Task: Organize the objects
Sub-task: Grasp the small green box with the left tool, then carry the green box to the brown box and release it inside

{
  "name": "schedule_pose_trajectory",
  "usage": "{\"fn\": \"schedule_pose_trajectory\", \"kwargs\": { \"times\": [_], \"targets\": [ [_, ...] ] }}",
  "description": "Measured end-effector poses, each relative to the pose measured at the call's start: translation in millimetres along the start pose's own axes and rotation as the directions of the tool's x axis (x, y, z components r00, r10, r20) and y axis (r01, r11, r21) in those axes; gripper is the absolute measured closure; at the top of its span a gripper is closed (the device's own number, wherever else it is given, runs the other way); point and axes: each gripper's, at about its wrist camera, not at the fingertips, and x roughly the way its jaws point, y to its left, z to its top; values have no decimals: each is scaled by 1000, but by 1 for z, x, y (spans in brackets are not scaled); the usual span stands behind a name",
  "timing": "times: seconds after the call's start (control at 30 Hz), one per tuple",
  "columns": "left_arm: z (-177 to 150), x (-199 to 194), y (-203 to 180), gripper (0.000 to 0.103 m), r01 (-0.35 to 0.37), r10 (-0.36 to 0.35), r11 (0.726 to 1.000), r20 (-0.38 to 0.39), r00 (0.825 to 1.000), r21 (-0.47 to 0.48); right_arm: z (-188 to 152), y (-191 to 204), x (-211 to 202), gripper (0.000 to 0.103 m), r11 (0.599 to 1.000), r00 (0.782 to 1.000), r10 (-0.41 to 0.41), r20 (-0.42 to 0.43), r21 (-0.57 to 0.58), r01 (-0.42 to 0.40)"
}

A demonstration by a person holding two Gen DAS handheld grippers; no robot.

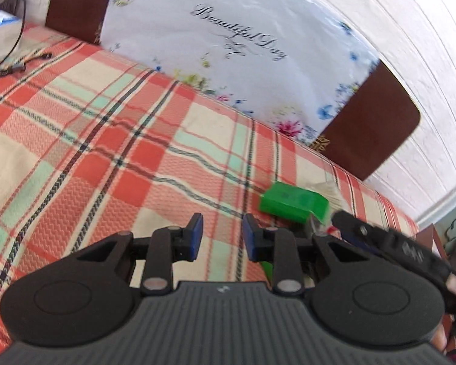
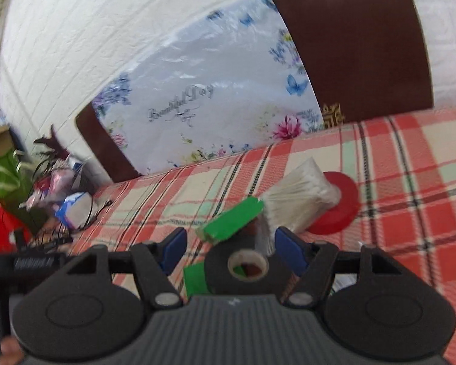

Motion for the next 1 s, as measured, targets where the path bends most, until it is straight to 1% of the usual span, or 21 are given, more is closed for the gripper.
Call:
{"fn": "schedule_pose_trajectory", "kwargs": {
  "times": [0.07,0.13,0.2,0.23,0.3,0.33,0.37,0.4,0.43,0.47,0.5,0.53,0.6,0.67,0.83,0.9,1.0],
  "targets": [
    [8,10,2,72,25,-25,1000,-5,1000,-19,9,-8,23,38,997,999,26,-44,79,-22],
    [18,24,5,70,59,-59,998,-3,998,-27,11,-15,39,43,989,996,57,-76,138,-46],
    [27,44,3,66,108,-109,993,-14,994,-49,9,-17,48,45,985,993,60,-97,168,-43],
    [31,56,3,62,129,-131,989,-24,991,-66,8,-17,51,45,983,993,62,-99,176,-43],
    [34,80,1,62,159,-166,981,-60,984,-108,5,-16,53,47,985,994,54,-92,169,-38],
    [34,90,1,62,179,-190,975,-81,978,-135,5,-16,53,50,986,995,52,-90,166,-37],
    [32,100,1,63,206,-226,964,-106,968,-170,6,-16,54,53,985,995,52,-88,167,-37],
    [30,109,1,64,234,-263,951,-132,956,-204,6,-17,55,58,985,995,54,-88,169,-38],
    [28,116,0,63,252,-291,940,-153,944,-231,6,-18,56,62,984,994,63,-87,174,-47],
    [25,119,-1,62,252,-294,936,-153,943,-246,6,-19,57,66,982,993,76,-86,178,-60],
    [23,117,-2,63,247,-286,938,-144,947,-243,6,-19,58,75,981,991,92,-92,179,-75],
    [22,113,-4,65,247,-283,941,-138,949,-232,5,-18,58,77,981,990,102,-96,178,-83],
    [21,102,-4,68,256,-288,941,-125,949,-219,4,-16,55,78,981,989,106,-99,173,-88],
    [20,86,-3,70,275,-304,936,-107,947,-221,2,-15,48,78,978,988,124,-93,182,-105],
    [9,32,-13,70,317,-328,935,-46,944,-161,-10,-4,13,80,958,976,216,-42,204,-203],
    [-5,16,-22,70,318,-325,941,-50,944,-117,-19,0,-7,80,954,973,231,-25,200,-222],
    [-32,6,-36,70,312,-319,947,-97,943,-78,-37,-3,-35,80,954,973,231,-25,203,-221]
  ]
}}
